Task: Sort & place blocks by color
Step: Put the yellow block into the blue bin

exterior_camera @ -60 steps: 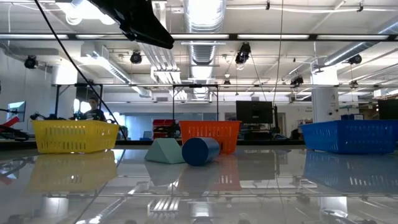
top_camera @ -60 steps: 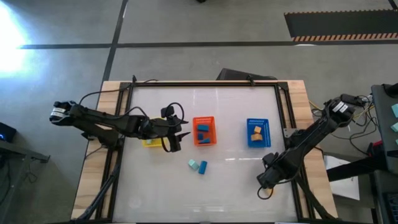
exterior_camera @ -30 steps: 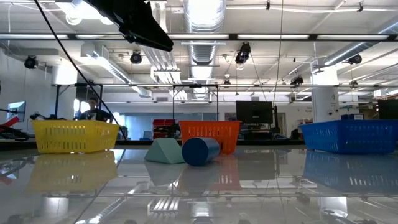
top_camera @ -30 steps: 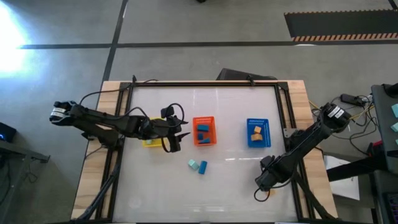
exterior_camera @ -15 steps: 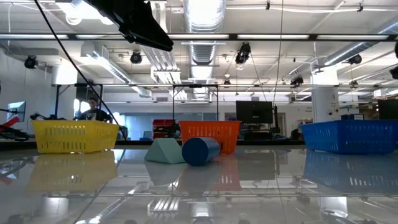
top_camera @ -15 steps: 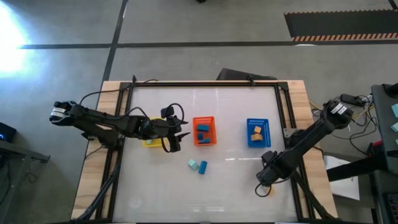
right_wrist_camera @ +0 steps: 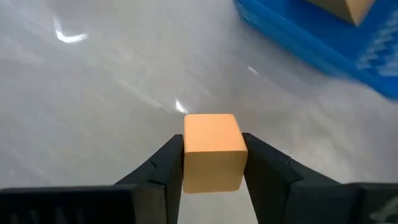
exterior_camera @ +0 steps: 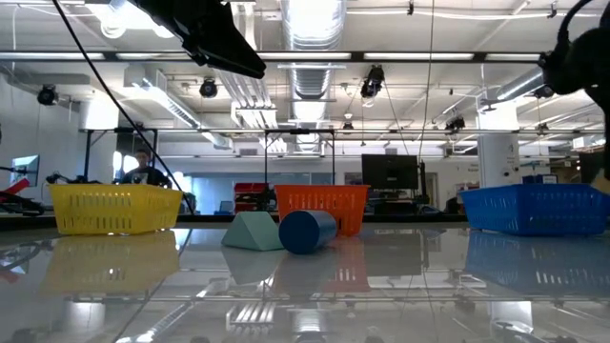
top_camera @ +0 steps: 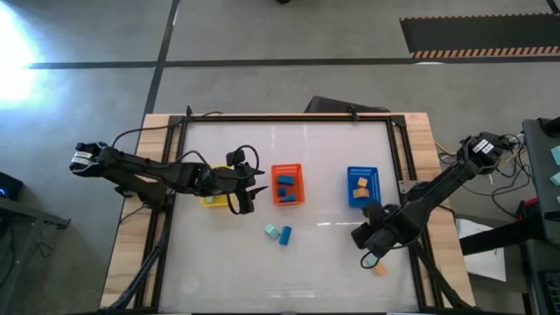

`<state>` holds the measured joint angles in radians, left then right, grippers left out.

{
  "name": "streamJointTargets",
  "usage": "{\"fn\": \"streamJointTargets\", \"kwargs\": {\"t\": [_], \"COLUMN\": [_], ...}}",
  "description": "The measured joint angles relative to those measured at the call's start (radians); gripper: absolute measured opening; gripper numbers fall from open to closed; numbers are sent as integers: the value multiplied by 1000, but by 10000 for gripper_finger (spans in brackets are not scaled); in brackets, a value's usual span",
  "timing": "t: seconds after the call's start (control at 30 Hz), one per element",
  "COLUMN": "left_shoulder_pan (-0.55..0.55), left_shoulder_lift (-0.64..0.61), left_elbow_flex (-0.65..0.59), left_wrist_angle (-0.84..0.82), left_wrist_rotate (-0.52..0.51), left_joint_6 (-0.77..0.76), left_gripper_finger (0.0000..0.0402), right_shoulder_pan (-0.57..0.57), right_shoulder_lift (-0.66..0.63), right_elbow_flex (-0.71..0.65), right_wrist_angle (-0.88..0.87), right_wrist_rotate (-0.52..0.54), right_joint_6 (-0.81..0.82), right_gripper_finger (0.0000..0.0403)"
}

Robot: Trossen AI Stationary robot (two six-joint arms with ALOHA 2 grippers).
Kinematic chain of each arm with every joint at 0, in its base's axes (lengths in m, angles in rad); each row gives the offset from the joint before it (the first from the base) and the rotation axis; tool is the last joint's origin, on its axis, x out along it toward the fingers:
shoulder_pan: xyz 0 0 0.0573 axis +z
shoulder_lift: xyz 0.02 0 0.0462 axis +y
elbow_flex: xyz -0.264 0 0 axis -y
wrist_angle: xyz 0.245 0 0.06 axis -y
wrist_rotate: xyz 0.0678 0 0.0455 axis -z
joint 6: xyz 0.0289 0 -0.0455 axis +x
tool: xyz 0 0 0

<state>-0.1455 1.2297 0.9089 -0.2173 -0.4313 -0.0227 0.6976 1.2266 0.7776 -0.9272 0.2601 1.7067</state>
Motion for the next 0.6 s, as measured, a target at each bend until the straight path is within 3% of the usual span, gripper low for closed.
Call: {"fn": "streamJointTargets", "kwargs": {"t": [0.6], "left_shoulder_pan": [0], "left_shoulder_lift": [0], "left_elbow_flex": [0], "left_wrist_angle": [23], "left_wrist_rotate": [0], "left_joint_6": [1], "left_gripper_finger": [190], "right_shoulder_pan": [-44], "right_shoulder_lift": [5], "right_elbow_flex": [0], "right_wrist_angle": [107], "right_wrist_rotate": [108], "right_joint_6": [-130], "right_gripper_finger": [127]}}
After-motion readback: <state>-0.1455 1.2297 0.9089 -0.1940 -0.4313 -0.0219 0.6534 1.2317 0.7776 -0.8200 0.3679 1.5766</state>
